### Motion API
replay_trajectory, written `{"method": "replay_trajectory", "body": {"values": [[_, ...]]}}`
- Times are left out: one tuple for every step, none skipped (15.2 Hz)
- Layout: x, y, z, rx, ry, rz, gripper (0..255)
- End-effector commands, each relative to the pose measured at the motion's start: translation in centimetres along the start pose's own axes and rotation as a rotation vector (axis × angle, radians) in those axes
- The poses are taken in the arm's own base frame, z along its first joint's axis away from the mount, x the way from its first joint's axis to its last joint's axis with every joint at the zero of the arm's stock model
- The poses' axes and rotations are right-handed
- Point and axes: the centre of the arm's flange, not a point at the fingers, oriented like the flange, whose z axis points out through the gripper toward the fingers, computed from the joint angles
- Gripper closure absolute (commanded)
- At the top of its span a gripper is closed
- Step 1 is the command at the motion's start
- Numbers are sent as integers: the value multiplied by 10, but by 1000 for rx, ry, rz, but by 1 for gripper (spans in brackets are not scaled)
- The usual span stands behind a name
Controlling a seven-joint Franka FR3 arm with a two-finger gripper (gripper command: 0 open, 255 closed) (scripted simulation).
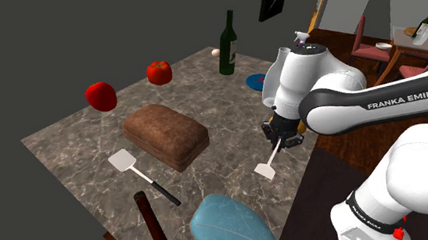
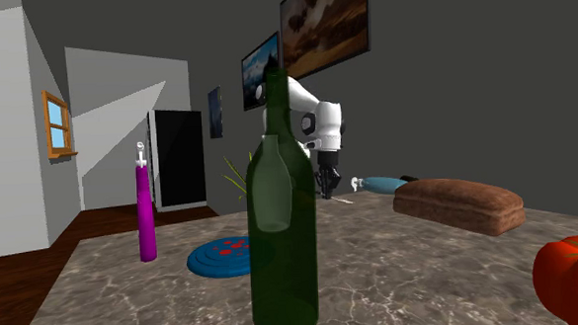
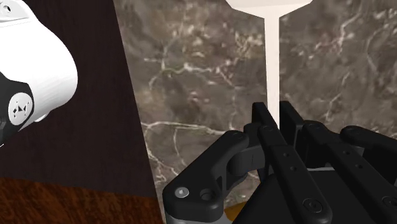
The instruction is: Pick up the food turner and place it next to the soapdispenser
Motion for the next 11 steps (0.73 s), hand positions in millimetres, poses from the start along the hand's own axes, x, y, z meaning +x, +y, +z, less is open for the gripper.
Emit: {"method": "replay_trajectory", "body": {"values": [[-1,1,5,-5,0,0,255],[-1,1,5,-5,0,0,255],[-1,1,5,-5,0,0,255],[-1,1,5,-5,0,0,255],[-1,1,5,-5,0,0,255],[-1,1,5,-5,0,0,255],[-1,1,5,-5,0,0,255],[-1,2,5,-5,0,0,0],[-1,2,5,-5,0,0,0],[-1,2,5,-5,0,0,0],[-1,2,5,-5,0,0,0]]}}
